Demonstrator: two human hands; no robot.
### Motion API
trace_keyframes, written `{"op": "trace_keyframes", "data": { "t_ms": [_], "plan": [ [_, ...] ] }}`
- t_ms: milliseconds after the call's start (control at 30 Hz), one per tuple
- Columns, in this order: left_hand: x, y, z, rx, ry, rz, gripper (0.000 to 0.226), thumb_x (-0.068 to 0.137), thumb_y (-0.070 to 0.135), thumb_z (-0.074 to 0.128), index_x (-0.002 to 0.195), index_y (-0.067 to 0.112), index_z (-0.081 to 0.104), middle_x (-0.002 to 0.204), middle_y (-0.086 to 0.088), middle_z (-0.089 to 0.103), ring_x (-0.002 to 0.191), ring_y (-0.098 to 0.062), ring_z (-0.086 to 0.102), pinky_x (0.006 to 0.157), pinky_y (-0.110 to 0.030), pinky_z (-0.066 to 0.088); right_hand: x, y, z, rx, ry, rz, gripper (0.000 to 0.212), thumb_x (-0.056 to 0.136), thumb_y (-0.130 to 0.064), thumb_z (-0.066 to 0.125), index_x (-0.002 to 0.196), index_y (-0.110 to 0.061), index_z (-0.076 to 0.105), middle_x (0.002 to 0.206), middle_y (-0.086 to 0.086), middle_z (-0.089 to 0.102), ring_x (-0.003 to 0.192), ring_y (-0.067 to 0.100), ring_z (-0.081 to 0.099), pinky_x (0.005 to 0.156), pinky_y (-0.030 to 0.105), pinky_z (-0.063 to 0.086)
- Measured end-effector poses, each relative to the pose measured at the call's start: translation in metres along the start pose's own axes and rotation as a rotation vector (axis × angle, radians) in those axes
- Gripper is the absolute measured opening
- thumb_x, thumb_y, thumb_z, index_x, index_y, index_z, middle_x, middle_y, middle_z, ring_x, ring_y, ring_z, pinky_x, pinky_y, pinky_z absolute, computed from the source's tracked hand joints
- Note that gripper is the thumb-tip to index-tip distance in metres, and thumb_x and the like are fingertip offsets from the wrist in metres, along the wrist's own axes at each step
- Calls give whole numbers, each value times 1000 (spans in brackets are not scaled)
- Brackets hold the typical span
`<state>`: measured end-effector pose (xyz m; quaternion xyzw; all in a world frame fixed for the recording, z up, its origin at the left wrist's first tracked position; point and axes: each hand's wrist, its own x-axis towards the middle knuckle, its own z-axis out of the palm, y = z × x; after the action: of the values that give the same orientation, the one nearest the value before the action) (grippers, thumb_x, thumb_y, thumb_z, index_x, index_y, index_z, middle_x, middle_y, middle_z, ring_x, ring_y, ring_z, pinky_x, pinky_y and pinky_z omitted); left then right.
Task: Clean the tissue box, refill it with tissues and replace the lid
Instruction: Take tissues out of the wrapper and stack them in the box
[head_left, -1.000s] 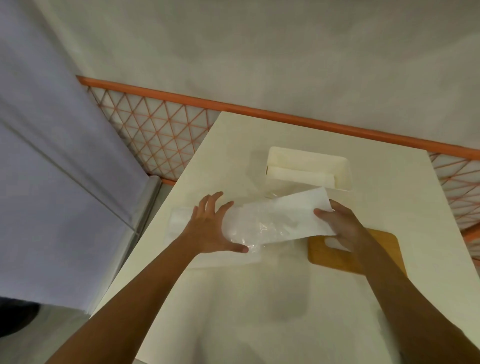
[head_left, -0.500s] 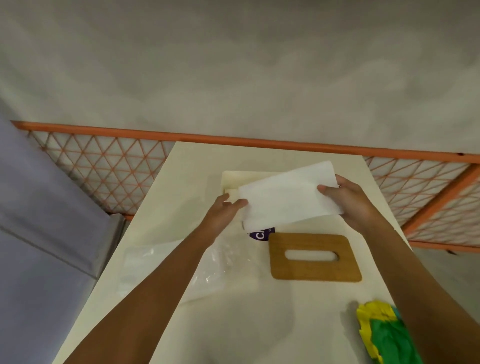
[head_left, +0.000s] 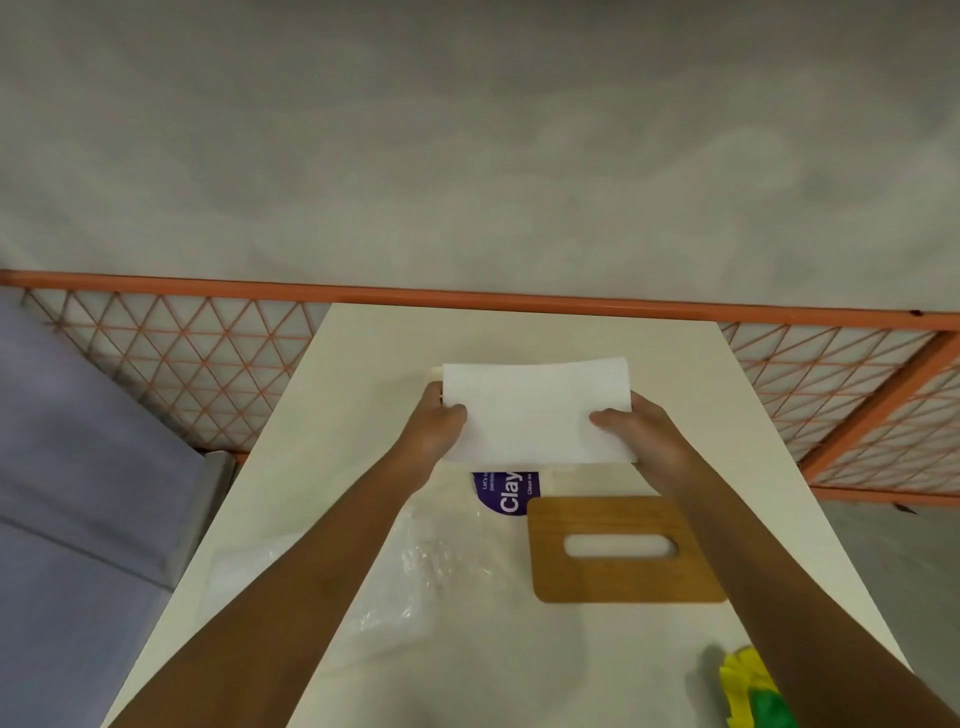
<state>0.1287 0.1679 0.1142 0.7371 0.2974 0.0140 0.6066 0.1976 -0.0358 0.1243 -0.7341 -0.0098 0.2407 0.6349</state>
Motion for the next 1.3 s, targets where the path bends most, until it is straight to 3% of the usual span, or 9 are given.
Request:
{"op": "trace_keyframes", "data": {
  "t_ms": [67,167,333,533,867,967,1100,1200,1300],
  "plan": [
    [11,6,-6,42,53,52,38,94,7,40,132,11,42,130,-7,52,106,-21,49,89,-31,42,13,-6,6,-77,50,-26,34,91,-5,50,124,-13,53,116,3,59,101,21,56,89,32,46],
    [31,13,-13,151,112,93,35,95,12,45,130,8,47,130,-9,54,115,-26,52,93,-34,43,38,-17,17,-154,132,-51,37,92,-5,49,128,-9,50,115,4,54,100,18,48,83,29,40],
    [70,10,-17,309,133,54,37,93,10,51,130,6,46,124,-14,58,112,-30,57,96,-37,49,88,-12,31,-360,211,17,37,89,-2,46,126,-3,50,127,15,55,112,30,52,83,30,41],
    [102,-8,-6,557,-15,-12,46,90,2,49,134,9,40,123,-16,57,102,-29,60,83,-30,48,118,12,38,-656,137,168,44,89,-3,45,133,-1,45,130,18,53,118,32,51,86,29,43],
    [112,-9,21,1053,-77,29,49,96,1,36,142,-3,20,140,-18,39,127,-28,47,100,-31,40,131,26,49,-868,83,232,36,90,-1,43,125,4,46,124,19,54,106,30,57,73,25,46],
    [104,-6,20,1063,-70,9,53,97,5,37,145,-2,13,144,-19,35,129,-29,45,101,-31,40,125,21,46,-900,103,195,39,89,-2,45,127,3,46,123,18,55,95,28,56,62,19,44],
    [88,1,14,963,-51,28,50,95,8,45,141,3,28,137,-16,43,122,-30,51,91,-30,45,109,14,39,-911,119,100,48,88,1,44,136,-3,40,131,16,50,115,29,54,78,24,43],
    [72,3,6,914,-41,63,47,92,12,49,137,6,36,133,-15,46,119,-28,51,92,-31,45,88,9,36,-833,128,38,43,86,1,49,128,-7,49,131,14,49,104,28,59,75,26,48],
    [52,0,-5,890,-14,125,46,91,16,51,136,10,40,129,-11,53,121,-25,49,95,-32,44,67,10,37,-762,94,2,32,86,0,51,116,-9,59,123,12,56,87,23,58,58,17,45]
  ]
}}
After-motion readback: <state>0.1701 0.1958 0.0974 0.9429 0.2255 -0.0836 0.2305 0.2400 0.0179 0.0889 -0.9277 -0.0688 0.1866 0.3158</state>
